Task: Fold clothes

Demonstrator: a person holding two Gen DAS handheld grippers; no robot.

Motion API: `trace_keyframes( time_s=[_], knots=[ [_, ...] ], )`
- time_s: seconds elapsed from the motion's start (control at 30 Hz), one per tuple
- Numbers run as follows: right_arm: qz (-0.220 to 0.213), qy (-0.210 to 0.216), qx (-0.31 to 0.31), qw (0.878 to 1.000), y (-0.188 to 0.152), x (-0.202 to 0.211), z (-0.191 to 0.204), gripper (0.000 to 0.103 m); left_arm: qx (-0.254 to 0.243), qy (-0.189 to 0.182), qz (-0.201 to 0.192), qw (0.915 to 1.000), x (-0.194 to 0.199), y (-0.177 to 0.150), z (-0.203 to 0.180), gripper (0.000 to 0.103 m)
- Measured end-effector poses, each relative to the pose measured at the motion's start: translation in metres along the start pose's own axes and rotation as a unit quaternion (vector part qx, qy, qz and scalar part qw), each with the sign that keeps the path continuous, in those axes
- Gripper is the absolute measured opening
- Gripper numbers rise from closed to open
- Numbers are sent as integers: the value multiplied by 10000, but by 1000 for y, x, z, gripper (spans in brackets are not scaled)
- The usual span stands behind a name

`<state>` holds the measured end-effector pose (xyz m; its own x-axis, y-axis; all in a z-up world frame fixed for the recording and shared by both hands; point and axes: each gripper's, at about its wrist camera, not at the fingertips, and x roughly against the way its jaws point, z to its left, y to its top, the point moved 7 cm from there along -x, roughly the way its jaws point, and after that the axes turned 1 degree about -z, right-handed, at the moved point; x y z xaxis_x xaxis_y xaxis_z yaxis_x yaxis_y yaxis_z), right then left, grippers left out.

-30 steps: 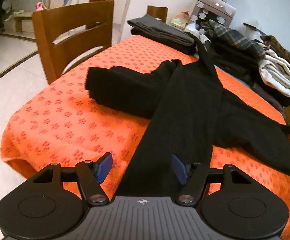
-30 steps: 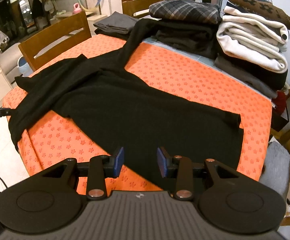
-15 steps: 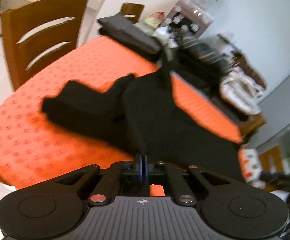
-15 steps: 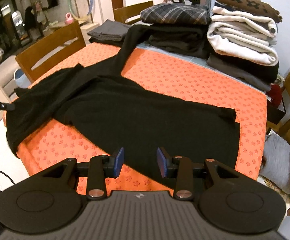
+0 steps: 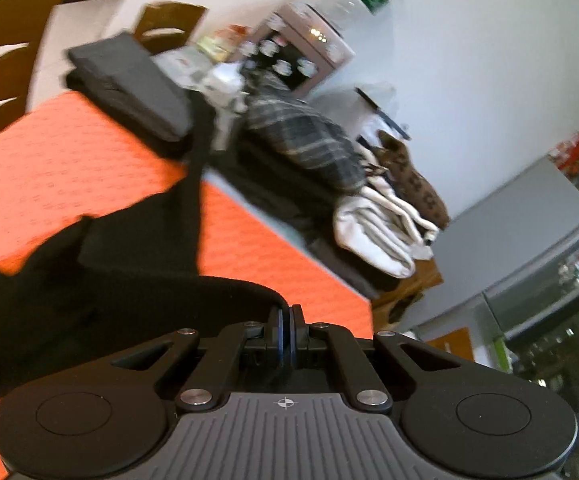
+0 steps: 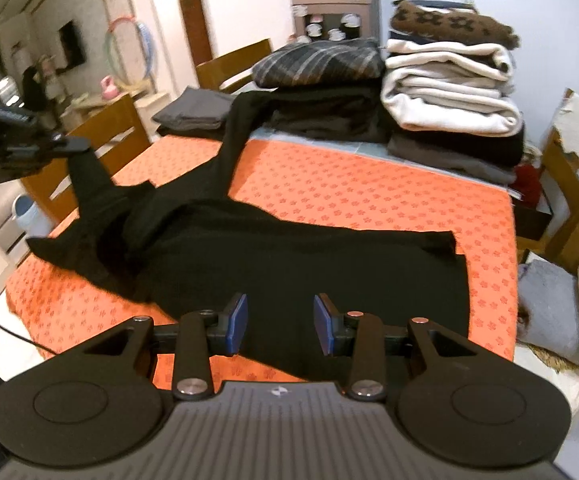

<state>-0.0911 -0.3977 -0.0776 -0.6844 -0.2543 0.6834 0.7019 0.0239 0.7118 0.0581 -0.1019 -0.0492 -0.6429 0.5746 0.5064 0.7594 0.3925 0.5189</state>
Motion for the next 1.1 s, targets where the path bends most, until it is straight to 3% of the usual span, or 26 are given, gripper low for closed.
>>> trace_keyframes(
  time_s=[0.1,0.17,0.23,0.3,0.47,0.67,0.97,1.1],
  knots=[
    [-53,-137,-175,9997,1,0,3,42,-196,-149,143,9996,-21,5,-7,6],
    [-67,-212,-247,9994,2,-4,8,43,-302,-216,317,9988,-34,5,-4,13],
    [-56,-283,-317,9991,3,-10,13,43,-495,-131,444,9977,-41,5,3,36],
    [-69,-346,-388,9986,4,-16,20,44,-723,-30,520,9960,-42,5,14,45],
    [-84,-406,-544,9977,8,-38,44,44,-1420,286,483,9883,-11,7,54,51],
    [84,-77,-299,9995,14,-75,89,45,-2188,676,435,9725,28,10,103,57],
    [406,856,735,9928,31,-129,163,47,-1751,1238,378,9760,94,0,190,62],
    [553,1086,1303,9839,30,-157,192,58,-1773,1334,404,9742,106,-9,210,63]
  ],
)
